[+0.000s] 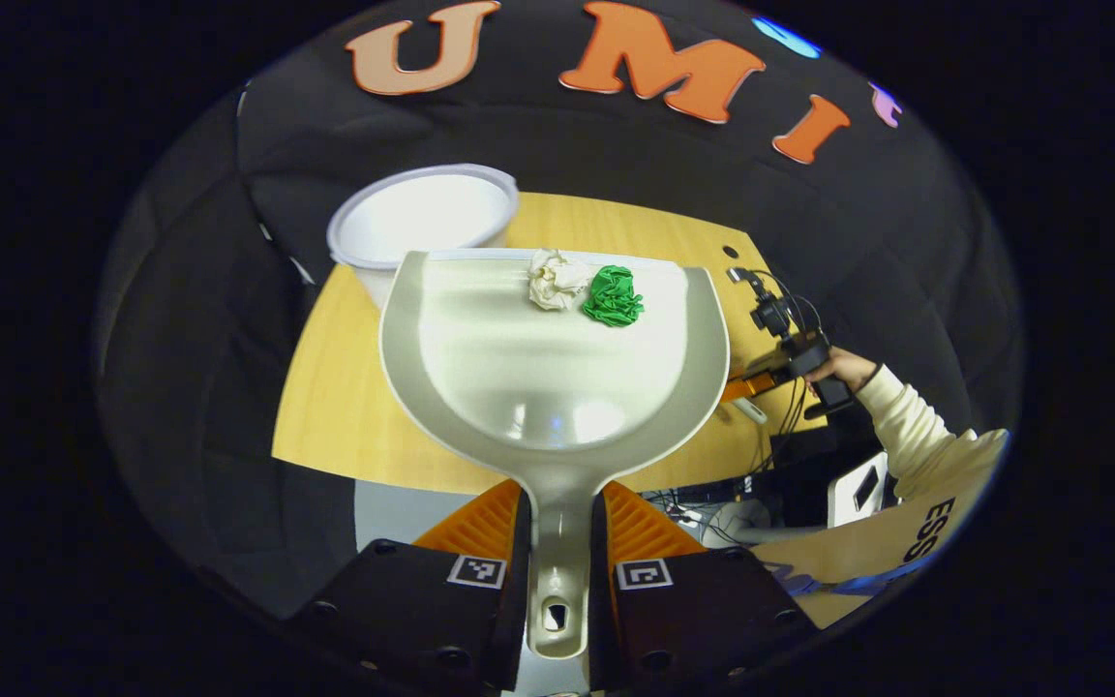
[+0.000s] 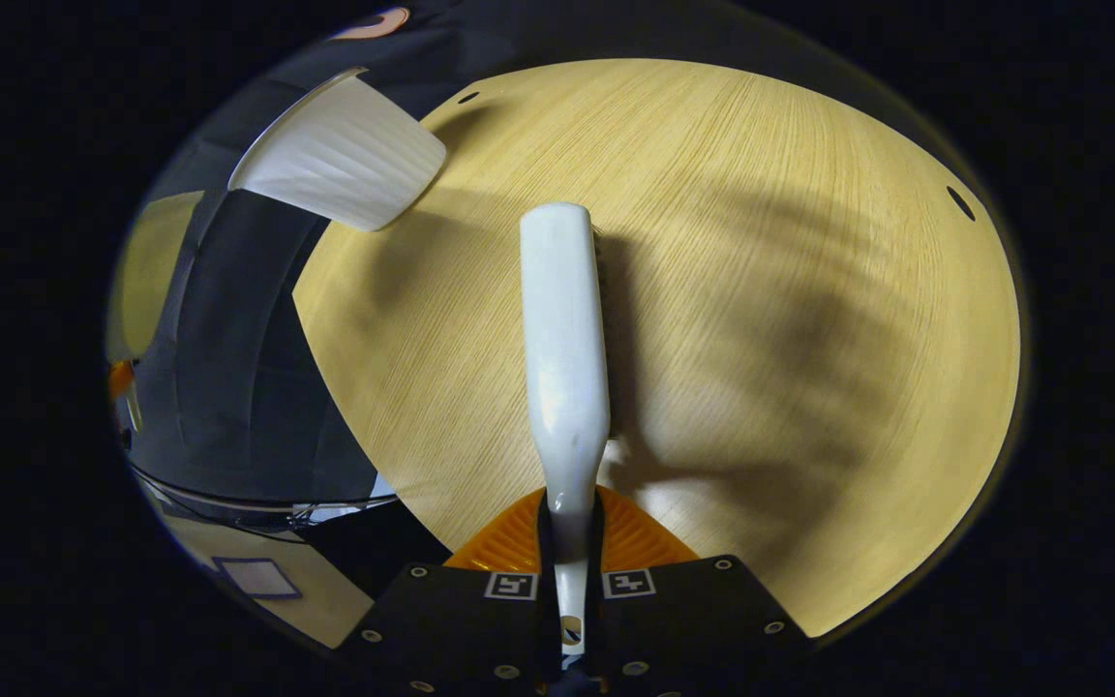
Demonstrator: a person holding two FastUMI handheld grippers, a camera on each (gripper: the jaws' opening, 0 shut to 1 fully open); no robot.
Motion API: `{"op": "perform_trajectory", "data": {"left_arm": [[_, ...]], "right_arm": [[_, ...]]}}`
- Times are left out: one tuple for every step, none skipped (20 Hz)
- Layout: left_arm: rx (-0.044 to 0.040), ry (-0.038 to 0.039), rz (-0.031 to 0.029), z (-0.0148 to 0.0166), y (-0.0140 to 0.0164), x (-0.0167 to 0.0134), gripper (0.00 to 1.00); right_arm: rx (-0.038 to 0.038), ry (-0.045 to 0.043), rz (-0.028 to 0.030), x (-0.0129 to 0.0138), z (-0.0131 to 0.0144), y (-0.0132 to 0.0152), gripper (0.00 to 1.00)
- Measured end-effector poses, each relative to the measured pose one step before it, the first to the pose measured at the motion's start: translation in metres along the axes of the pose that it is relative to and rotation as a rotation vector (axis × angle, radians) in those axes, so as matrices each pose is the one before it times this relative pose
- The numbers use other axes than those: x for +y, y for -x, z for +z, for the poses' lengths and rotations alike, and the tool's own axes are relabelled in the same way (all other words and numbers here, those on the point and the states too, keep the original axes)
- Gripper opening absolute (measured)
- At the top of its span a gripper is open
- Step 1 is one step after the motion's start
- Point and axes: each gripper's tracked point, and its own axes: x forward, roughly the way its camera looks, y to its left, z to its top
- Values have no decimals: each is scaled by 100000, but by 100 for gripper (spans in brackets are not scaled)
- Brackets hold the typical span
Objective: Pick up the small broom and dustpan from the desktop, sweep the trash into the dustpan with the broom, and then empty the trash into the garbage bin.
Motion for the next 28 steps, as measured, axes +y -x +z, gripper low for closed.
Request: {"op": "perform_trajectory", "data": {"left_arm": [[-2493,1629,2902,925,746,592,27],[-2224,1360,2498,1180,422,888,27],[-736,1706,2356,1228,117,1420,27],[-259,1751,1959,1205,-276,1246,27],[725,803,1706,1129,-488,1347,27],[775,87,1554,1226,-653,1289,27],[618,352,872,1398,-1412,821,27],[707,158,1127,1415,-863,1230,27],[2315,-2531,1161,1257,-922,1536,27],[1596,-2864,2247,1375,-902,1180,27],[1318,-3436,2682,1073,-696,1510,27],[2186,-4369,3207,1115,-883,775,27],[520,-3693,3705,1259,-449,862,27],[-76,-4367,3789,1285,-303,1023,27],[688,-4593,3694,1040,81,710,27],[1334,-5317,2855,894,175,514,27],[1561,-5088,1653,100,358,-198,27],[1203,-5300,1608,49,158,-226,27],[1783,-6368,1661,34,-180,130,27],[830,-5899,2379,212,29,149,27],[474,-4583,2157,560,-20,86,27],[259,-3295,1267,296,84,60,25],[786,-1859,246,-23,297,-170,25],[-112,-1181,-240,146,-89,14,25],[794,-1299,256,-202,-26,181,25],[543,-2019,816,44,21,165,25],[883,-2398,2050,-188,28,305,25],[1066,-3321,2783,-143,102,452,25]], "right_arm": [[196,50,465,64,-59,33,10],[115,-282,382,-43,29,11,10],[-152,-559,199,82,79,31,10],[-70,-830,442,33,93,28,10],[-20,-867,325,3,59,150,10],[-313,-714,-53,-103,83,2,10],[-579,-1042,-115,74,-19,9,10],[-644,-1258,104,-60,-17,-43,10],[-573,-1433,129,15,-125,-104,10],[-388,-1523,-180,-58,6,-92,10],[-398,-1481,-495,47,45,-80,10],[-410,-1378,-535,46,-31,-9,10],[-535,-1340,-230,51,7,-42,10],[-488,-1376,-130,32,48,-60,10],[-282,-1191,-116,-30,-36,10,10],[-272,-1047,-45,21,15,-89,10],[-430,-1390,183,13,28,62,9],[-559,-1426,387,32,161,66,10],[-488,-1122,44,-91,51,43,10],[-510,-605,-113,-36,183,-54,10],[-269,-753,53,13,-94,31,10],[-208,-472,203,48,-15,-4,10],[-195,-354,143,-30,-37,-24,10],[-165,-294,210,9,33,0,10],[-6,-313,359,-31,141,85,10],[28,-203,335,-57,80,-129,10],[-24,-406,313,43,-120,46,10],[-122,-367,112,-43,177,22,10]]}}
